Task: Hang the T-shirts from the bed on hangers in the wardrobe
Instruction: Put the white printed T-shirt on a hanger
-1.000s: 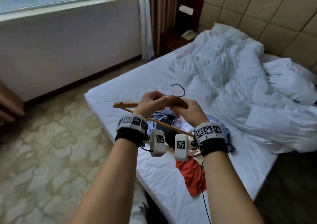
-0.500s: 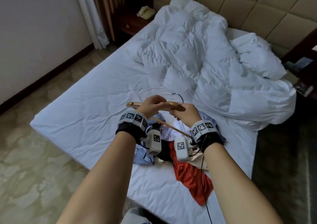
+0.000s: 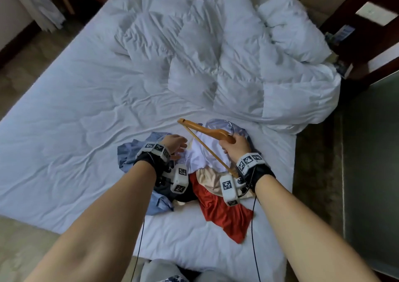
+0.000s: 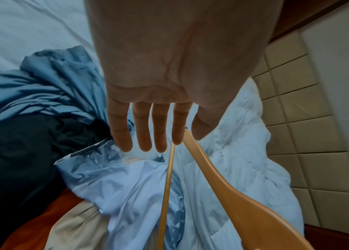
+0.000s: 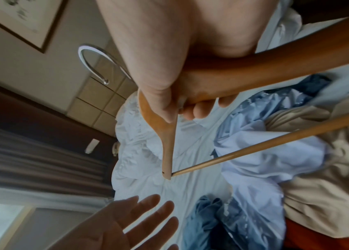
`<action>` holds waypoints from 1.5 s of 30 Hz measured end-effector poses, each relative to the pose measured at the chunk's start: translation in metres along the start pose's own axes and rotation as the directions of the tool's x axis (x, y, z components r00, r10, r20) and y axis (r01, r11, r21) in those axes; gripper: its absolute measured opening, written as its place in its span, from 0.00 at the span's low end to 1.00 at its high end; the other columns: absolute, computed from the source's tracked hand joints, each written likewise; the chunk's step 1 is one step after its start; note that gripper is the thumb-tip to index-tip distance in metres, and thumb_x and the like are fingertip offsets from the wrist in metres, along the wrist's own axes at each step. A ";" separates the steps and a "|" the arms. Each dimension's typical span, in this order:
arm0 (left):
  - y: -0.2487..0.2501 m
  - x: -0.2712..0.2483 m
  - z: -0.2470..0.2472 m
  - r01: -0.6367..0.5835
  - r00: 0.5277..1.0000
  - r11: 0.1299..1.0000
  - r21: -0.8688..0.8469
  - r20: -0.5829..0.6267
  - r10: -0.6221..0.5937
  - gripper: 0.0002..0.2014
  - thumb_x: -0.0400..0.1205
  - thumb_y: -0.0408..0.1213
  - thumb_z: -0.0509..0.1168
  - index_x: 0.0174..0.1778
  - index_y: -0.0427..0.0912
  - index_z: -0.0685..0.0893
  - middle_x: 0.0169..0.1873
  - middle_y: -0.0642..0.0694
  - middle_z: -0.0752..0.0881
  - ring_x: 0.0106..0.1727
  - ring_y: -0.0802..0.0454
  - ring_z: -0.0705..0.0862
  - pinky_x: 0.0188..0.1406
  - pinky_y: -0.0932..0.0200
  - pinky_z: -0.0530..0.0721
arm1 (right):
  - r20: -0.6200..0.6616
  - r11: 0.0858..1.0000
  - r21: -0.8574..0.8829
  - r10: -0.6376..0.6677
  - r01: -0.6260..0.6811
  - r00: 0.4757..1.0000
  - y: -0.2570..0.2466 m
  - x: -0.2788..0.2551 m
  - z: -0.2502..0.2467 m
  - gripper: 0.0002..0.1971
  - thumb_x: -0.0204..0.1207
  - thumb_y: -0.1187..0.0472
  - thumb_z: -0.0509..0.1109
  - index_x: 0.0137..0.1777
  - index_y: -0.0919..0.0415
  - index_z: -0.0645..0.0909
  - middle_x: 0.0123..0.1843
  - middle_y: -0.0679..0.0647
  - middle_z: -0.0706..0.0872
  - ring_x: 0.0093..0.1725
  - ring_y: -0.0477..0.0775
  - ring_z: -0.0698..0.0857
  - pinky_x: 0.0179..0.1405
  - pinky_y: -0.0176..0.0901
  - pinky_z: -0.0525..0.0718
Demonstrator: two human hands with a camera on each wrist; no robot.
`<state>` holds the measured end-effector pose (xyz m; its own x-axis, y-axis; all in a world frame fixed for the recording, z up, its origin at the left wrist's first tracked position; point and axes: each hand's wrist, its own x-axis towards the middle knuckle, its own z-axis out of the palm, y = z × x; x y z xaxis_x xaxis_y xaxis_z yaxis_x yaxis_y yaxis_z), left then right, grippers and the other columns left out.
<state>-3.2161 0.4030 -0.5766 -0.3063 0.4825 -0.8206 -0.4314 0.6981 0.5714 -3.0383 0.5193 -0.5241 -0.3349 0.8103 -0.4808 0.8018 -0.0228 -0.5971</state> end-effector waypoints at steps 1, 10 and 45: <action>-0.001 0.009 0.004 0.035 0.999 0.999 -0.017 0.001 -0.035 0.05 0.85 0.36 0.63 0.50 0.39 0.82 0.45 0.43 0.84 0.46 0.45 0.81 0.49 0.48 0.82 | 0.001 1.000 -0.001 0.017 -0.017 1.000 0.005 0.008 0.000 0.08 0.75 0.61 0.71 0.43 0.68 0.85 0.39 0.66 0.90 0.42 0.67 0.89 0.47 0.56 0.88; -0.019 0.079 0.059 0.210 0.975 0.970 -0.120 -0.045 -0.217 0.05 0.86 0.33 0.59 0.55 0.36 0.76 0.44 0.38 0.81 0.42 0.41 0.81 0.46 0.47 0.82 | -0.029 0.993 0.034 0.117 -0.116 0.993 0.072 0.070 0.008 0.05 0.75 0.57 0.71 0.45 0.58 0.83 0.40 0.58 0.90 0.43 0.64 0.88 0.49 0.58 0.88; -0.048 0.127 0.139 0.487 0.858 0.862 -0.141 0.259 -0.443 0.18 0.91 0.39 0.50 0.42 0.33 0.77 0.19 0.43 0.82 0.16 0.53 0.82 0.14 0.68 0.78 | 0.233 0.976 0.080 0.179 -0.202 0.956 0.163 0.102 0.017 0.16 0.69 0.69 0.74 0.58 0.65 0.81 0.43 0.54 0.85 0.43 0.55 0.84 0.46 0.45 0.83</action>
<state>-3.1160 0.5043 -0.7095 0.1481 0.2424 -0.9588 -0.6404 0.7623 0.0938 -2.9504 0.5885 -0.6815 -0.2919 0.6341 -0.7160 0.8106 -0.2334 -0.5371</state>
